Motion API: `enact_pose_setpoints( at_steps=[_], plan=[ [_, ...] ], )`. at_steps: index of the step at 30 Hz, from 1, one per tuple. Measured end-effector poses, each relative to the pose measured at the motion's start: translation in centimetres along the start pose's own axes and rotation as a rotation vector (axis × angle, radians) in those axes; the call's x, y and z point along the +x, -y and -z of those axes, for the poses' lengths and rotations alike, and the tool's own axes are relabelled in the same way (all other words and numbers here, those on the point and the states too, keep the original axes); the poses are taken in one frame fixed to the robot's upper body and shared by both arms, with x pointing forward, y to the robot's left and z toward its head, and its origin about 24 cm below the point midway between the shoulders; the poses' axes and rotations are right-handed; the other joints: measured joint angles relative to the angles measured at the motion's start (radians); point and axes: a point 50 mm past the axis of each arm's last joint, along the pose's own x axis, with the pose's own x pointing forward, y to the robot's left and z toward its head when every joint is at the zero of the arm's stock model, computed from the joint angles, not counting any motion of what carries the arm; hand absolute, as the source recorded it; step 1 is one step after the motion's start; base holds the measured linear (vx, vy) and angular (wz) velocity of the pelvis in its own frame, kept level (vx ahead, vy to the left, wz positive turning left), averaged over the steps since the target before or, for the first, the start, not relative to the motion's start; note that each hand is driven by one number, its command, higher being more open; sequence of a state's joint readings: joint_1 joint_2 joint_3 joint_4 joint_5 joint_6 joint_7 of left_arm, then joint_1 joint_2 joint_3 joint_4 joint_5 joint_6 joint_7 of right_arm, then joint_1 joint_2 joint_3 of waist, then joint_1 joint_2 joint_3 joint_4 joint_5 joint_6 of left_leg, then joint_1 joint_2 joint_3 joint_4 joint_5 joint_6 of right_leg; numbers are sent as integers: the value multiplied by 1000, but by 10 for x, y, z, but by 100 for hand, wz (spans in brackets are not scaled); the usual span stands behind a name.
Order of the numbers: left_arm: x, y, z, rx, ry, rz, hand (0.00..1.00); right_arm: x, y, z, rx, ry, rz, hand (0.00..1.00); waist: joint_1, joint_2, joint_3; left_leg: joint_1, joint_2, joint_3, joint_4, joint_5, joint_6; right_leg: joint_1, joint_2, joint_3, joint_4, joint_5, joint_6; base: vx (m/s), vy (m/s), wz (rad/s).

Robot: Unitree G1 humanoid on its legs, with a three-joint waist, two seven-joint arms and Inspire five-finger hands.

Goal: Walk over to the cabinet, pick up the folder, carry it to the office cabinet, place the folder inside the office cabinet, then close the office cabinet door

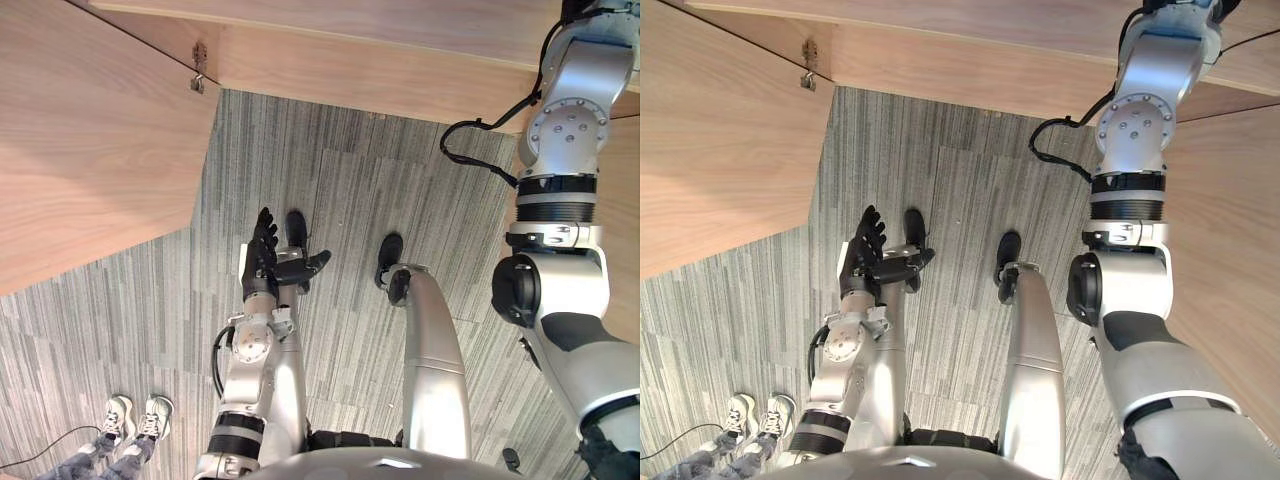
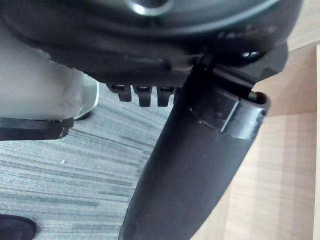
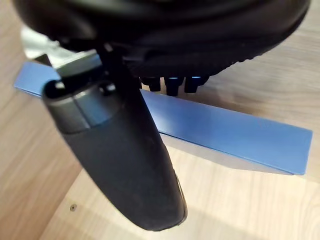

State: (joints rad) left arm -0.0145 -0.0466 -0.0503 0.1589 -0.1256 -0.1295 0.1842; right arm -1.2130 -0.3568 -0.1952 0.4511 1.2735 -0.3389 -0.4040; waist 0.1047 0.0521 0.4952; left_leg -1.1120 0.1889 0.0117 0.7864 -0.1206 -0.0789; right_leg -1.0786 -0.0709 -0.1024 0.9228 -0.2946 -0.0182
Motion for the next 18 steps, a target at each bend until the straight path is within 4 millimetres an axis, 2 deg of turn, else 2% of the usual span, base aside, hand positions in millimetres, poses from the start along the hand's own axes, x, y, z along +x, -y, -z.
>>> enact_pose_setpoints(
  at_steps=[6, 8, 11, 16, 18],
  plan=[
    [0, 1, -2, 1, 6, 17, 100, 0, -10, -4, -186, 16, -99, 100, -5, 0, 0, 1, 2, 5, -1, 1, 1, 0, 1, 3, -6, 6, 3, -3, 72, -2],
    [-1, 1, -3, 0, 11, 21, 100, -1, -14, -6, -280, 9, -158, 100, -7, 0, 0, 2, 3, 8, -5, 2, 2, 1, 2, 5, -11, 9, 4, -1, 68, -4],
    [-5, -1, -4, -2, 16, 23, 100, -7, -16, -11, -509, -4, -305, 100, -11, 0, 0, 8, 7, 11, -20, 5, 6, 7, 7, 7, -32, 21, 7, 11, 66, -7],
    [-9, -4, 0, 9, 2, 29, 100, -10, -4, -22, -795, -26, -417, 100, -15, -1, 0, 25, 12, 24, -35, 6, 7, 22, 11, 9, -57, 32, 9, 20, 65, -6],
    [-10, -6, 1, 28, -1, 34, 100, -12, 8, -27, -916, -43, -440, 100, -18, -1, 0, 28, 15, 24, -43, 7, 8, 28, 14, 9, -70, 36, 11, 17, 51, -3]
  ],
)
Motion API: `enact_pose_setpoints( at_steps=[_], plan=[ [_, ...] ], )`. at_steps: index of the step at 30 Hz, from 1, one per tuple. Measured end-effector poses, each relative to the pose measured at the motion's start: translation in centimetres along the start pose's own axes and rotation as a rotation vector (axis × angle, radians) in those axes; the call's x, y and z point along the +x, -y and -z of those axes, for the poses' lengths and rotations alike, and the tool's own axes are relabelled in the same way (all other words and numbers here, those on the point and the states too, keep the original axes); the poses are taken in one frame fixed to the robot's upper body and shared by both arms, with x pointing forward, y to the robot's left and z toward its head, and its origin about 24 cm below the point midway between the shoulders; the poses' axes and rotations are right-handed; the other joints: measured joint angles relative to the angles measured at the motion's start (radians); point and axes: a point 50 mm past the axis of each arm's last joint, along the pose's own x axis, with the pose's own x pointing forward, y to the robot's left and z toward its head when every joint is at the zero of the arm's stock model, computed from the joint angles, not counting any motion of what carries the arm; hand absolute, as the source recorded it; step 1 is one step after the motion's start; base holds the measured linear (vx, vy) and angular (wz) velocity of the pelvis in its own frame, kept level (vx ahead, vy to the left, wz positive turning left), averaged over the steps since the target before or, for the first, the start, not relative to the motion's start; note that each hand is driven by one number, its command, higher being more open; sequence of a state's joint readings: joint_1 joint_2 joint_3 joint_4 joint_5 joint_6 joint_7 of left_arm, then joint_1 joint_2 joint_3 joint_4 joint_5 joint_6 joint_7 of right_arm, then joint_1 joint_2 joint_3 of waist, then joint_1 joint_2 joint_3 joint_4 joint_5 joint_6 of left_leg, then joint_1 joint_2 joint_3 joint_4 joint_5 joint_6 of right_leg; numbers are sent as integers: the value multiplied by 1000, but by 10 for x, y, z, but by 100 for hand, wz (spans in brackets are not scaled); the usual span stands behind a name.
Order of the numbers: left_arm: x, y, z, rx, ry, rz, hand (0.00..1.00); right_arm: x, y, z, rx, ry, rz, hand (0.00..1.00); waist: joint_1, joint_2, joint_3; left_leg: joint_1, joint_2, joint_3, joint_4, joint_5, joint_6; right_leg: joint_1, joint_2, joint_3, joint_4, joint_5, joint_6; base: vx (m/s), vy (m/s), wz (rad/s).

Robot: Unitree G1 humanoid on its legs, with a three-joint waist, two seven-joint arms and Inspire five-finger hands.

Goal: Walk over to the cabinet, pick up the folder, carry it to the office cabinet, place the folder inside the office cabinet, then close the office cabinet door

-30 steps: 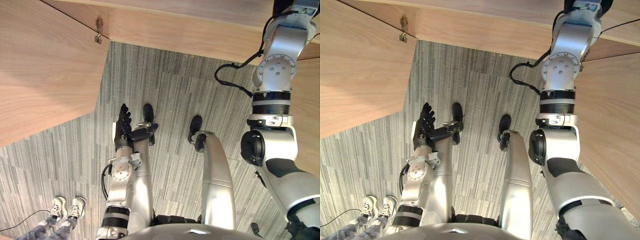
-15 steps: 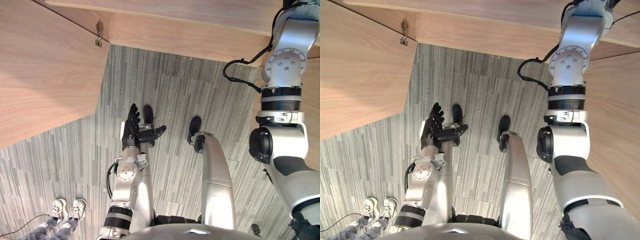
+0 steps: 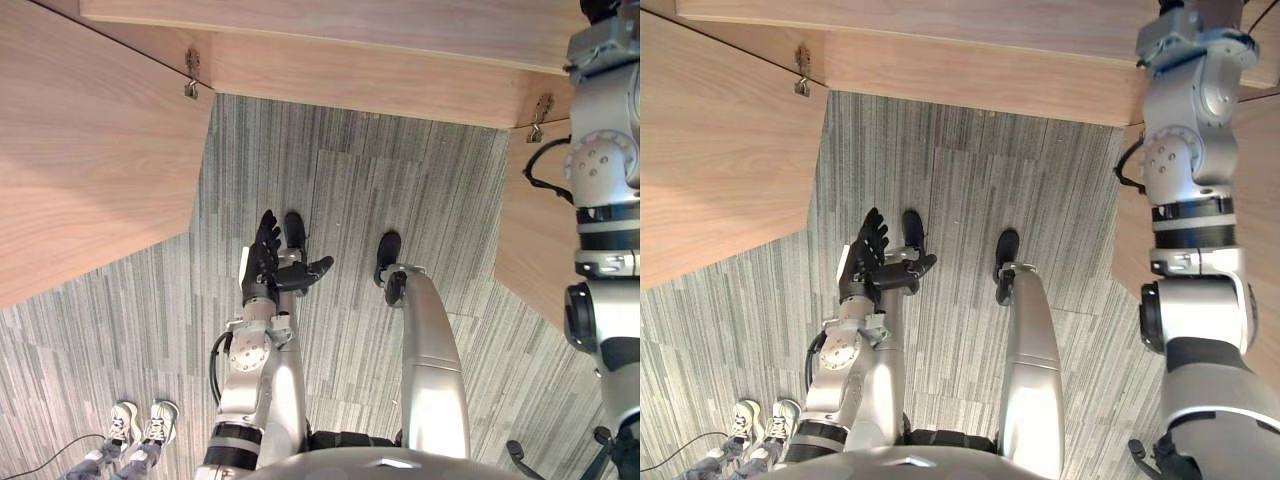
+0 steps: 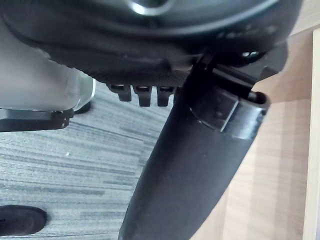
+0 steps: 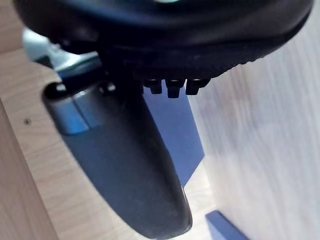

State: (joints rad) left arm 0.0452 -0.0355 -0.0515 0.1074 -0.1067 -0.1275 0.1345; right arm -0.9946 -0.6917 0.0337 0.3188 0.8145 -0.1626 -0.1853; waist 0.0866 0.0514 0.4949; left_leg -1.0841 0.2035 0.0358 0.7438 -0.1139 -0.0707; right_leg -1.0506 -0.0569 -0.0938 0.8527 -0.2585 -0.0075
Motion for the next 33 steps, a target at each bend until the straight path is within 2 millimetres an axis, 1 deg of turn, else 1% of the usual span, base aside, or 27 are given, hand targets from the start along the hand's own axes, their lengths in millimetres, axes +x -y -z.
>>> enact_pose_setpoints(
  at_steps=[1, 3, 5, 7, 9, 10, 11, 14, 18, 20, 23, 24, 25, 28, 30, 31, 33],
  plan=[
    [0, 0, 1, 2, -2, 2, 100, -2, 3, 2, -28, -12, -7, 100, -1, 0, 0, 2, 0, 1, -3, 0, 0, 3, 0, 0, -3, 1, 0, 22, 50, -2],
    [-3, -2, 3, 4, -12, 1, 100, -13, 13, 12, -157, -71, -45, 100, -3, -1, 0, 15, 0, 6, -12, 0, 0, 13, 0, 3, -12, 3, 4, 38, 59, -3],
    [-3, -4, 4, 6, -14, -4, 100, -20, 18, 18, -212, -108, -70, 100, -6, -1, 0, 20, 0, 8, -17, 0, 0, 18, 0, 4, -17, 4, 4, 29, 39, -2],
    [-3, -8, 3, 15, -13, -13, 100, -30, 26, 25, -326, -160, -123, 100, -8, -2, 0, 23, 1, 8, -22, 0, 0, 22, 2, 3, -25, 6, 5, 30, 39, -1],
    [-3, -12, 3, 29, -12, -18, 100, -35, 28, 23, -388, -166, -163, 100, -8, -2, 1, 24, 1, 9, -23, 0, 0, 22, 2, 3, -27, 6, 5, 26, 33, 0],
    [-2, -15, 3, 43, -13, -21, 100, -39, 29, 22, -446, -173, -208, 100, -8, -2, 1, 27, 1, 9, -25, 0, 1, 25, 2, 3, -29, 6, 5, 27, 31, 0],
    [-2, -17, 3, 48, -13, -21, 100, -41, 29, 22, -461, -179, -225, 100, -8, -4, 1, 29, 1, 10, -26, 0, 1, 28, 2, 3, -30, 6, 5, 31, 35, 0],
    [-2, -20, 3, 58, -12, -12, 100, -54, 32, 29, -542, -231, -305, 100, -6, -11, -1, 47, 1, 12, -34, 0, 1, 45, 2, 3, -36, 6, 5, 0, 0, 0],
    [-2, -23, 2, 82, -11, 10, 100, -68, 29, 39, -560, -283, -390, 100, -8, -32, -10, 59, 2, 19, -44, 0, 1, 53, 3, 7, -42, 6, 5, 0, 0, 0],
    [-2, -23, 4, 92, -18, 15, 100, -71, 29, 41, -564, -299, -418, 100, -5, -42, -16, 61, 3, 28, -42, -2, 3, 53, 1, 11, -46, 7, 6, 31, 36, -4],
    [-3, -22, 6, 93, -29, 31, 100, -77, 25, 41, -662, -325, -512, 100, -4, -47, -19, 63, 3, 36, -38, -9, 10, 57, -2, 13, -51, 8, 8, 40, 56, -4],
    [-3, -23, 7, 94, -32, 34, 100, -79, 25, 42, -699, -337, -547, 100, -3, -52, -24, 64, 3, 39, -36, -11, 12, 58, -3, 14, -53, 8, 8, 48, 62, -3],
    [-3, -22, 7, 95, -32, 37, 100, -80, 25, 44, -699, -357, -567, 100, -1, -57, -29, 66, 3, 40, -36, -13, 13, 63, -4, 12, -55, 8, 8, 40, 51, -1],
    [-3, -21, 8, 111, -37, 61, 100, -84, 25, 48, -720, -410, -630, 100, 8, -61, -41, 76, 3, 41, -37, -17, 15, 76, -6, 9, -61, 7, 9, 39, 44, 1],
    [-4, -21, 11, 111, -49, 66, 100, -89, 25, 52, -703, -454, -666, 100, 16, -62, -62, 76, 2, 43, -38, -19, 15, 77, -7, 9, -64, 7, 9, 17, 20, 0],
    [-4, -20, 11, 111, -52, 69, 100, -93, 25, 54, -668, -473, -677, 100, 20, -62, -71, 76, 1, 44, -40, -20, 15, 77, -8, 9, -66, 7, 9, 34, 35, 2],
    [-4, -21, 11, 111, -52, 67, 100, -102, 20, 57, -607, -477, -691, 100, 24, -62, -75, 78, 0, 45, -41, -20, 16, 80, -11, 9, -69, 7, 9, 33, 34, 2]
  ],
)
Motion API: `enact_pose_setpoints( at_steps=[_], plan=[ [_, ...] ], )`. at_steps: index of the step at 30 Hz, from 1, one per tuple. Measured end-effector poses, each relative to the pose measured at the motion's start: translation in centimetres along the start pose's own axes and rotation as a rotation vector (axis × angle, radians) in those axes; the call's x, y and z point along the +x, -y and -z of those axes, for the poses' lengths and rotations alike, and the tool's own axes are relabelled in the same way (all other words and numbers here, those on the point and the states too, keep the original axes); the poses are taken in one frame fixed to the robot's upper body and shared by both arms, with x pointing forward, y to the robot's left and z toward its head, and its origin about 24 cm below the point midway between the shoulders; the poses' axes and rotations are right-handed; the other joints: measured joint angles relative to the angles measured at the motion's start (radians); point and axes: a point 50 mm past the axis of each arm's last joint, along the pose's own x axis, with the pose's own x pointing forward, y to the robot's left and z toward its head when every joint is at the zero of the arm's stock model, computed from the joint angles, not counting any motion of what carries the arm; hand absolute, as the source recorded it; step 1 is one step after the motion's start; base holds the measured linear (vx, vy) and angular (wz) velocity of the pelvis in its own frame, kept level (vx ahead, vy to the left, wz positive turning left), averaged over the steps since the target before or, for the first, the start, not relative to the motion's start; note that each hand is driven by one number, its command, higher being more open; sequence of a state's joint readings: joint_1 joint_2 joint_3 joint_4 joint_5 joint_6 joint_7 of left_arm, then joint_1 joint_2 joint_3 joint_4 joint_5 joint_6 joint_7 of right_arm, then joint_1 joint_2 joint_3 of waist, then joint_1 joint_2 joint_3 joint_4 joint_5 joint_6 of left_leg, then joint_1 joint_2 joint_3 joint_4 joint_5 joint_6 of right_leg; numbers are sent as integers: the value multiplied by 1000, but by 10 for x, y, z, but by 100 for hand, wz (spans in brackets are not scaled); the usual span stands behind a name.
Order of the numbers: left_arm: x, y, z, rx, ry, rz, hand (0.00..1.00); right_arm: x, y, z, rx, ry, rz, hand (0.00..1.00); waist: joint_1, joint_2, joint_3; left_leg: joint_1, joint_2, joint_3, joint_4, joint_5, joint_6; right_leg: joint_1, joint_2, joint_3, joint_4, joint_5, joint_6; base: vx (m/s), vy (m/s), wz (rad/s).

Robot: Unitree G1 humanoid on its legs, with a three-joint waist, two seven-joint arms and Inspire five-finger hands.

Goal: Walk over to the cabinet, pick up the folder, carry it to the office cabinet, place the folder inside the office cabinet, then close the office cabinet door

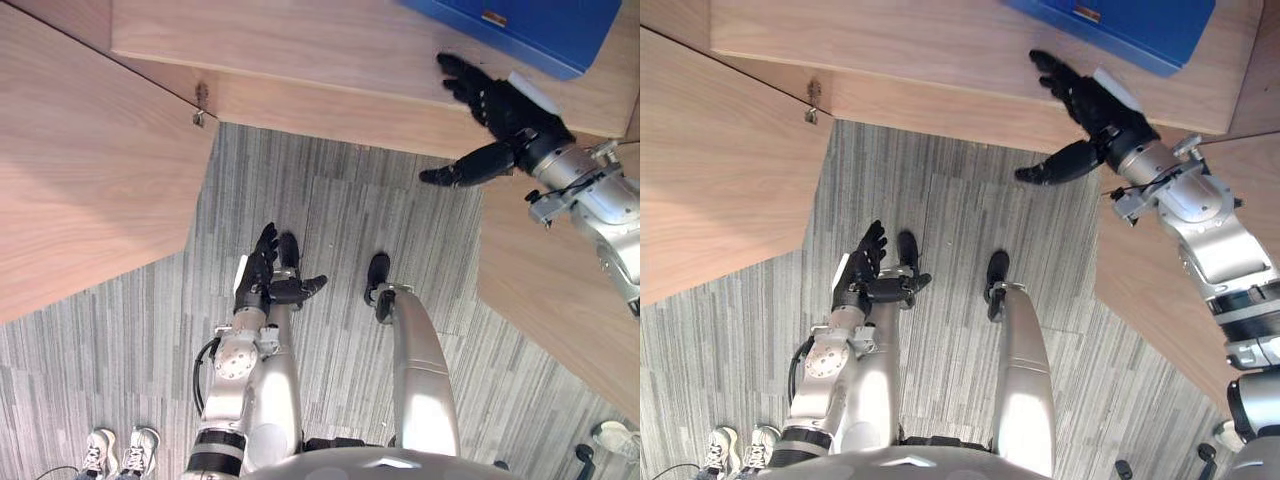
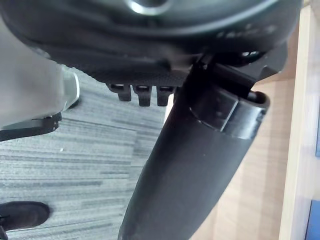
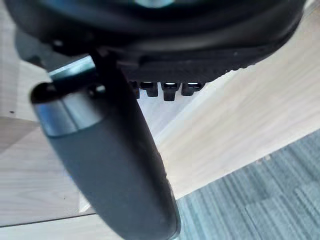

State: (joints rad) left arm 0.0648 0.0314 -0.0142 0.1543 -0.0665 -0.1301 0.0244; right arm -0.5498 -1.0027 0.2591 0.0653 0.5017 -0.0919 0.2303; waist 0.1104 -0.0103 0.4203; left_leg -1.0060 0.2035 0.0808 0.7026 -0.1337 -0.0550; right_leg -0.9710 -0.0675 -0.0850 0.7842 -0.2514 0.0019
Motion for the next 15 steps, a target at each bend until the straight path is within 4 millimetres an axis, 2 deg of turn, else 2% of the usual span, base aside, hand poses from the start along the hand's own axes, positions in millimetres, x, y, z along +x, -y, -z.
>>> enact_pose_setpoints(
  at_steps=[3, 6, 9, 13, 14, 15],
  plan=[
    [0, 0, 2, -4, -8, -18, 100, 1, -23, -6, 213, 154, 109, 100, 0, 0, 0, 0, -1, 2, 1, -1, 2, 1, -2, -1, -3, 0, 0, 34, 37, 0],
    [1, 0, 1, -15, -4, -41, 100, -1, -18, -25, 323, 303, 316, 100, 0, 0, 0, 0, -3, 4, 5, -3, 4, 3, -5, -1, -2, 0, 0, 13, 23, 1],
    [2, -5, 0, -42, 1, -104, 100, -14, -3, -45, 210, 413, 558, 100, 0, 2, -1, 0, -3, 2, 16, -8, 10, 9, -7, -4, -1, -1, 3, 14, 39, 2],
    [2, -14, -1, -41, 5, -154, 100, -20, 2, -56, 20, 431, 687, 100, -4, 4, -2, 0, -5, 4, 16, -12, 12, 9, -10, -2, -1, -2, 5, 14, 38, -1],
    [2, -15, -1, -41, 6, -164, 100, -20, 1, -56, -39, 416, 703, 0, -3, 5, -3, -1, -6, 5, 15, -12, 12, 9, -10, -2, -1, -2, 5, 31, 25, 0],
    [2, -16, -1, -40, 6, -170, 100, -19, 0, -56, -87, 407, 709, 0, -3, 7, -4, -2, -6, 6, 14, -12, 12, 7, -10, -2, -2, -2, 5, 42, 21, 0]
  ],
)
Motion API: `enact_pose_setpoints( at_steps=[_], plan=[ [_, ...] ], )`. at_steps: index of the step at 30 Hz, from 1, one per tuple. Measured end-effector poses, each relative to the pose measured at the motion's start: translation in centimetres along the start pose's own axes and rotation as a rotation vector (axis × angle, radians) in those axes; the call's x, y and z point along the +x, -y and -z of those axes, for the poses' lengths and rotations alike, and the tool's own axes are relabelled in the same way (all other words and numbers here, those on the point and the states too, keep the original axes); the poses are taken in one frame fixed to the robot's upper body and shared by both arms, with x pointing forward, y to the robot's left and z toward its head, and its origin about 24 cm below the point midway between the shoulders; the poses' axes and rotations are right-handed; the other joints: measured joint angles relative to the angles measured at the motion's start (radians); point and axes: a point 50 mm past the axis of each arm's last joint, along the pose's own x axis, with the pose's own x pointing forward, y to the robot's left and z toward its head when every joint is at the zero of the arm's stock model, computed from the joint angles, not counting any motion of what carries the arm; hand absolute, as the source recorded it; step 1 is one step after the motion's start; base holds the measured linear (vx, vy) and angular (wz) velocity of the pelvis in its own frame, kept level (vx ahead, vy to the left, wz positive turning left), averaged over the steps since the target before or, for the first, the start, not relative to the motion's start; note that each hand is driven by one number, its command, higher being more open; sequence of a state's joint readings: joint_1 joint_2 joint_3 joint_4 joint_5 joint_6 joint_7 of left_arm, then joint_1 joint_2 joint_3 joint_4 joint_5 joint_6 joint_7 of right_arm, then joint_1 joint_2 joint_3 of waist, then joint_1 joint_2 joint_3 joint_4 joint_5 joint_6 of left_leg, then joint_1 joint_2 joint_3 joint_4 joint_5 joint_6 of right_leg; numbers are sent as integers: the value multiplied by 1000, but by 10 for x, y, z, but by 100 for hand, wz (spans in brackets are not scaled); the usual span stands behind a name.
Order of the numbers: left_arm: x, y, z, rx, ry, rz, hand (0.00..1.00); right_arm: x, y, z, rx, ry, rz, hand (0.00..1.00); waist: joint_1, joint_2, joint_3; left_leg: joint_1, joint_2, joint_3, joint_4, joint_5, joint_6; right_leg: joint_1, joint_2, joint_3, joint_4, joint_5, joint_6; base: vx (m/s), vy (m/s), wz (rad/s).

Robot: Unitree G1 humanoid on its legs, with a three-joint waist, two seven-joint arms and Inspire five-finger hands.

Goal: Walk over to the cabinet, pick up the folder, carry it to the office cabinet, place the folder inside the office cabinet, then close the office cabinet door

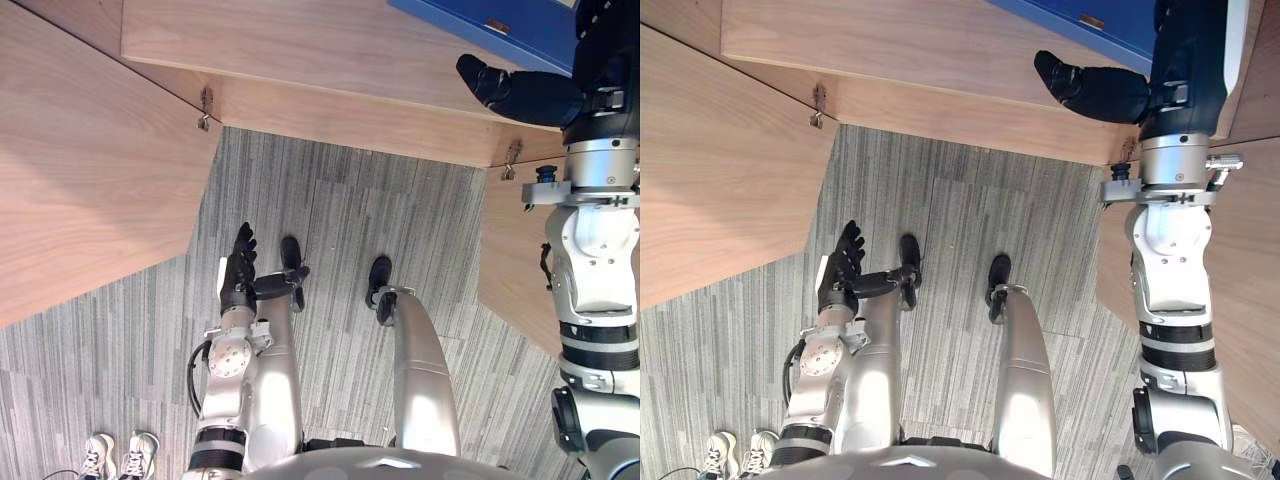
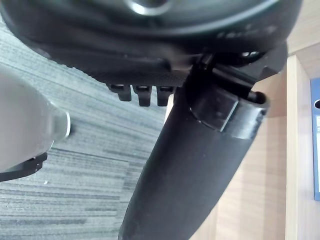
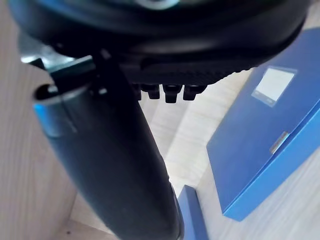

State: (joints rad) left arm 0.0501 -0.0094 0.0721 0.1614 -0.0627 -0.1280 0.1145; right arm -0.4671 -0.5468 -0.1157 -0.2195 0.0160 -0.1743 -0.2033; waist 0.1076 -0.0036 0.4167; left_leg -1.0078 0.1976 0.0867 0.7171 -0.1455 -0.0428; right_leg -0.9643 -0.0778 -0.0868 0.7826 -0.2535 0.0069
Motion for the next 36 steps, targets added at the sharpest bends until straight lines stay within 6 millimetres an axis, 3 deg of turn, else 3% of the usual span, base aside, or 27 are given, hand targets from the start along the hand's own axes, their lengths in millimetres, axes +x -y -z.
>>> enact_pose_setpoints(
  at_steps=[8, 27, 36],
  plan=[
    [3, 3, -4, 11, 17, -15, 100, 2, -11, 13, -167, -38, -54, 0, 2, 0, 0, -2, -4, 2, -7, 0, 0, -2, -4, -2, -9, 0, 0, 28, 14, 0],
    [6, -3, -6, 13, 25, -61, 100, 22, -30, 47, -351, -150, -177, 0, 8, 8, 5, -10, -14, -9, -34, 10, 4, -2, -11, -18, -29, 1, 1, 13, 5, 2],
    [13, 1, 5, 16, -30, -78, 100, 37, -21, 62, -403, -243, -153, 0, 4, 14, 27, -28, -14, -14, -37, 13, 2, -14, -12, -24, -36, 5, 5, 0, 0, 0]
  ],
)
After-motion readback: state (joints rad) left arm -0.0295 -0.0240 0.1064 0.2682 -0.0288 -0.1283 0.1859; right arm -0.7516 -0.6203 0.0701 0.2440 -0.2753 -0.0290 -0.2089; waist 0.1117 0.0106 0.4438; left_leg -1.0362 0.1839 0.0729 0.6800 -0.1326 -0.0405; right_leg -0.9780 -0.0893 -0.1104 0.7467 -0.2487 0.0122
